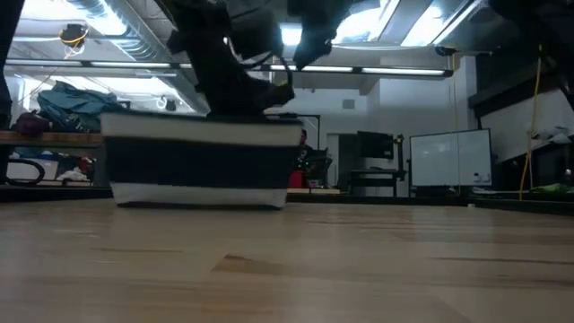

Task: Fold towel
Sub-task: Put the stacked folded towels into the laundry organizer

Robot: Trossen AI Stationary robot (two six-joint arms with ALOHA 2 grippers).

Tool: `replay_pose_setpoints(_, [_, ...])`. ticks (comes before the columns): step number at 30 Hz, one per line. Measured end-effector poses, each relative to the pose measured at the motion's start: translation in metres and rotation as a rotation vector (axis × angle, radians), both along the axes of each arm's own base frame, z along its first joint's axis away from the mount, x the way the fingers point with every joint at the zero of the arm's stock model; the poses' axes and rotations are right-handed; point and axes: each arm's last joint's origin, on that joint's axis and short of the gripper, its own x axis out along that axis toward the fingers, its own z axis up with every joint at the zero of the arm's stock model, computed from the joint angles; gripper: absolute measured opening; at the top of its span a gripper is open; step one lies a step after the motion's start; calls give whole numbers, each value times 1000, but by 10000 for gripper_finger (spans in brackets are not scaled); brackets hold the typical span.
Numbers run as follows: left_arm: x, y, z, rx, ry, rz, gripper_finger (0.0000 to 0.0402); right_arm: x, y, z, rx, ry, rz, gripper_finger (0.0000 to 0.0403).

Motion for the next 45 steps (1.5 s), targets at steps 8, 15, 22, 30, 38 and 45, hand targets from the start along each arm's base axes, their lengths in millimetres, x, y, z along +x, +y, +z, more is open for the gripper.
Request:
replay_pose_setpoints(8, [13, -14, 31, 51, -93, -17, 1, -32, 10, 33, -104, 6, -62, 223])
replay_pose_setpoints(15, [10, -11, 73, 321, -136, -12, 0, -54, 14, 55, -164, -30, -102, 223])
replay_pose_setpoints(22, [-8, 19, 64, 290, 36, 80, 0, -66, 13, 64, -200, -35, -135, 223])
replay_pose_setpoints(30, [-15, 55, 50, 281, 113, 137, 0, -67, 12, 65, -211, -32, -125, 223])
replay_pose_setpoints(38, [-7, 92, 15, 249, 135, 162, 0, -67, 12, 65, -212, -33, -125, 223])
replay_pose_setpoints(45, [4, 122, 5, 308, 15, 208, 0, -67, 12, 65, -212, -35, -124, 223])
